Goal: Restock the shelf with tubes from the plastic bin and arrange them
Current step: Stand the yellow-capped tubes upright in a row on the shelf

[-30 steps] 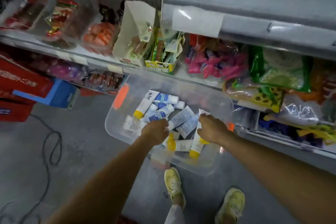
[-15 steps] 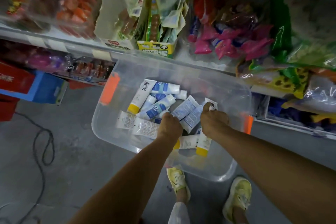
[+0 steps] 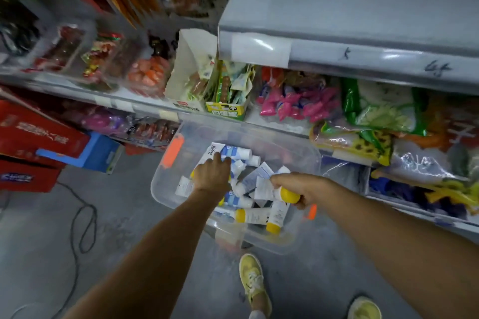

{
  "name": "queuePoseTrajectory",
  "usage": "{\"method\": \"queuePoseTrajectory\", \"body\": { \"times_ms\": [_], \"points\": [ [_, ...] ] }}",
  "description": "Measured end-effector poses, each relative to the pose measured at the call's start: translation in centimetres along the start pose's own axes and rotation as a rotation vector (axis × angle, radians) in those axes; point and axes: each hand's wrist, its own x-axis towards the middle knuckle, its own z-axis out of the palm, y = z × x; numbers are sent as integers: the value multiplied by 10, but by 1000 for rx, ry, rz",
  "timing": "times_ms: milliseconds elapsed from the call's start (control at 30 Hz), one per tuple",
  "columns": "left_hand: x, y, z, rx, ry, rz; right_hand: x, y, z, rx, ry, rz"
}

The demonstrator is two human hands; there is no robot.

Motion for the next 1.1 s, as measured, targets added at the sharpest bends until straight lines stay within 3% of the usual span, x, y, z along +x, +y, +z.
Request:
{"method": "queuePoseTrajectory", "body": {
  "times_ms": [133, 267, 333, 433, 600, 733, 900, 1100],
  "points": [
    [-35, -3, -47, -730, 109, -364, -62, 12, -25, 103, -69, -131],
    [-80, 30, -74, -1668, 131, -668, -120, 24, -49, -1, 101, -343],
    [-101, 51, -84, -2005, 82, -695, -153, 28, -63, -125, 192, -446],
    [-128, 87, -108, -2399, 7, -485, -200, 37, -85, -268, 379, -598],
    [-169, 147, -180, -2425, -92, -208, -268, 60, -127, -334, 610, -787],
    [-192, 193, -237, -2336, -30, -99, -326, 82, -162, -257, 679, -878],
    [-212, 234, -295, -2279, -5, 158, -382, 98, -200, -104, 678, -1016],
    [-216, 260, -367, -2029, 301, 323, -439, 93, -240, 130, 752, -1225]
  ]
}}
